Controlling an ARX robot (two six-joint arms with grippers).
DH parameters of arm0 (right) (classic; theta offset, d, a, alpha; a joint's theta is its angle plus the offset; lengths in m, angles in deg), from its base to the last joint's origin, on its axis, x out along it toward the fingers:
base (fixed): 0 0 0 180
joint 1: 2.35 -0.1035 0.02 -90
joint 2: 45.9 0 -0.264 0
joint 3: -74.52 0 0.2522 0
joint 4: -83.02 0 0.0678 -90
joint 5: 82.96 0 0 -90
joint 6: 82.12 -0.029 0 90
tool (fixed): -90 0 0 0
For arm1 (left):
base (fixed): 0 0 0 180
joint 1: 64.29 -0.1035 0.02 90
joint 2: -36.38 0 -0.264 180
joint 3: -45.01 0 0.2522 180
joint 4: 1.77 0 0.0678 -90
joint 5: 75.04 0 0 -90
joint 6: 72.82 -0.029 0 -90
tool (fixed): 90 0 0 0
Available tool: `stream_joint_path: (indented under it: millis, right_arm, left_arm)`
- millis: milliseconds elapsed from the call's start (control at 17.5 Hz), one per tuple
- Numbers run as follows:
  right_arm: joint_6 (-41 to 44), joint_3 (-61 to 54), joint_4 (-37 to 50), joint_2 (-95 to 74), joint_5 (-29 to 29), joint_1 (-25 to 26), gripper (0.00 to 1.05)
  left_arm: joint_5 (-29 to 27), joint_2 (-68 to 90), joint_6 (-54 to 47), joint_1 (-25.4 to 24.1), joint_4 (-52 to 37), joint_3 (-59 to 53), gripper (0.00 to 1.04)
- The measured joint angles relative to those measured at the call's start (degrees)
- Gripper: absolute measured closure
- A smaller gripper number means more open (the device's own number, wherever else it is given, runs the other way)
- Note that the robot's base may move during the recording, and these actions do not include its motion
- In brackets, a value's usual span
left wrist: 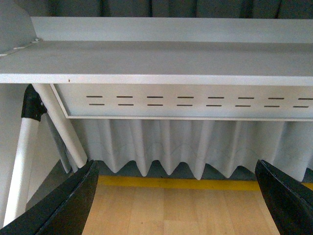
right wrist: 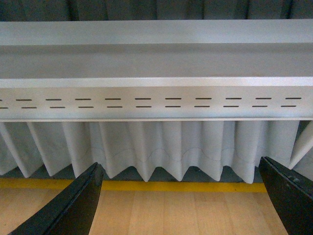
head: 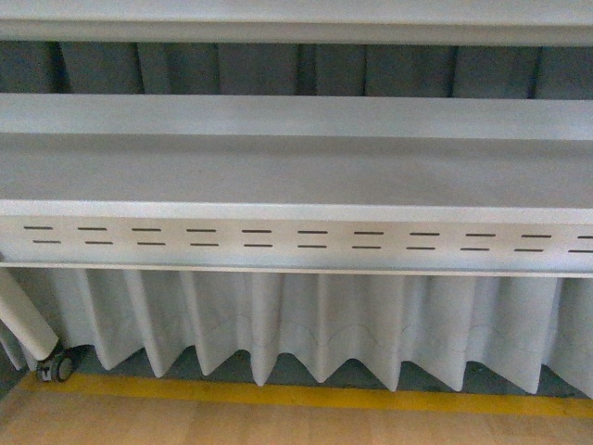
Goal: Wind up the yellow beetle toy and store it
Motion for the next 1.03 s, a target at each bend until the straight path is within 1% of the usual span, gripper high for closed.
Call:
stream_joint_path:
  millis: [1029]
  right_arm:
    - [0.0,0.0,0.0,0.0,0.02,0.0,0.07]
  left_arm:
    - [0.0,0.0,0.0,0.0,0.0,0.0,0.07]
